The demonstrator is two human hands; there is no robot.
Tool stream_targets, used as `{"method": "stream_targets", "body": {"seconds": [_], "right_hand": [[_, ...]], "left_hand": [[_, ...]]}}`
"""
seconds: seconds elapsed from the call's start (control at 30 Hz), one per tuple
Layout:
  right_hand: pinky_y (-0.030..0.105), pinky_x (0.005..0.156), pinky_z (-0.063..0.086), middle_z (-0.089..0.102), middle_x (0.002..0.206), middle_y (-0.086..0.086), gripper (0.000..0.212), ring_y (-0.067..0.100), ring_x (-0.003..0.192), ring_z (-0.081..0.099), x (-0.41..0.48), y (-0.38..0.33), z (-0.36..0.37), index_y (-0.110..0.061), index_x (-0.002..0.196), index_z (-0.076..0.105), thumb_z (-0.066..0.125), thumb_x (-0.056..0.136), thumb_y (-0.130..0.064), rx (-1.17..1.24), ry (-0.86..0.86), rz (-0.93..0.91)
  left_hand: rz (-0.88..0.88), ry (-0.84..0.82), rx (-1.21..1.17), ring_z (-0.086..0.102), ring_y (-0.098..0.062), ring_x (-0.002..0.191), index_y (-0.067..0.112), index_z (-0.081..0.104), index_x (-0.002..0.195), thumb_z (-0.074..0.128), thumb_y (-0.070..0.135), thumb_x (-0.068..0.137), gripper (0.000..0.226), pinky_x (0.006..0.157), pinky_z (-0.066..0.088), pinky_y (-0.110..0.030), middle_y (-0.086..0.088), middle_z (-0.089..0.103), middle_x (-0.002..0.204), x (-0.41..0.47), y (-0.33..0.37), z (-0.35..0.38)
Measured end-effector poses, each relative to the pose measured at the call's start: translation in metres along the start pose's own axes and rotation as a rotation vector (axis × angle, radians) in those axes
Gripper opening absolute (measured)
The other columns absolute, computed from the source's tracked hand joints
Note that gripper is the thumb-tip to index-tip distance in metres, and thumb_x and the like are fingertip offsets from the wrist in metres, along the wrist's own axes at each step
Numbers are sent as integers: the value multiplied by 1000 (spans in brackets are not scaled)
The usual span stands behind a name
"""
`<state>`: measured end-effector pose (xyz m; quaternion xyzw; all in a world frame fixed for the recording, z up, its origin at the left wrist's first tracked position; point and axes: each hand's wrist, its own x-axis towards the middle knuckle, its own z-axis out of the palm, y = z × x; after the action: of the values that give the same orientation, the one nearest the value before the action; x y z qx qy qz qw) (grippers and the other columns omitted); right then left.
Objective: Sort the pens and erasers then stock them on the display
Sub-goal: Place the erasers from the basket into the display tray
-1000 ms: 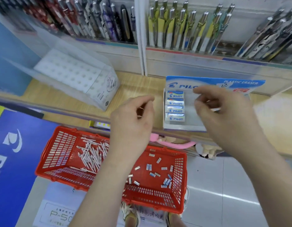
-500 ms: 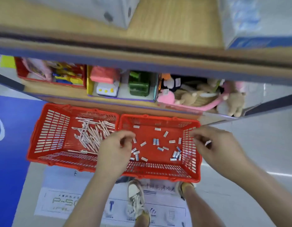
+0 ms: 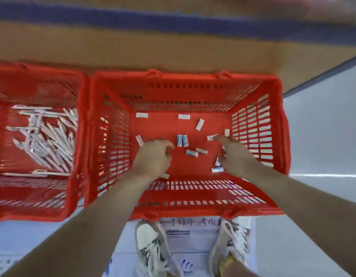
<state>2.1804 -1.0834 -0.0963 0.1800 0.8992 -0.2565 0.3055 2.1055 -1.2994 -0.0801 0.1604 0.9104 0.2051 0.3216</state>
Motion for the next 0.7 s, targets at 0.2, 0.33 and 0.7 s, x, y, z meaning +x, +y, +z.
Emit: {"method": "stream_targets", "body": {"seconds": [0.2, 0.33, 0.7], "right_hand": [[35, 108, 29, 32, 149, 12, 74, 29, 136, 34, 62, 29, 47, -29, 148, 25, 52, 83, -5, -261, 29, -25], [43, 102, 37, 40, 138, 6, 56, 32, 128, 36, 86, 41, 60, -32, 139, 39, 47, 89, -8, -370, 85, -7], [21, 46, 46, 54, 67, 9, 15, 21, 59, 60, 36, -25, 14, -13, 95, 61, 47, 97, -8, 1124, -41, 336]], "left_hand": [[145, -235, 341, 26, -30, 139, 35, 36, 141, 49, -3, 80, 73, 109, 34, -40, -7, 21, 154, 81, -5, 81], [199, -180, 465, 21, -31, 137, 31, 44, 134, 47, 3, 88, 55, 107, 37, -41, -8, 20, 150, 102, -9, 103], [-491, -12, -1182, 63, -15, 71, 15, 70, 83, 57, 2, 83, 18, 61, 55, -23, -7, 67, 81, 42, 17, 21]]}}
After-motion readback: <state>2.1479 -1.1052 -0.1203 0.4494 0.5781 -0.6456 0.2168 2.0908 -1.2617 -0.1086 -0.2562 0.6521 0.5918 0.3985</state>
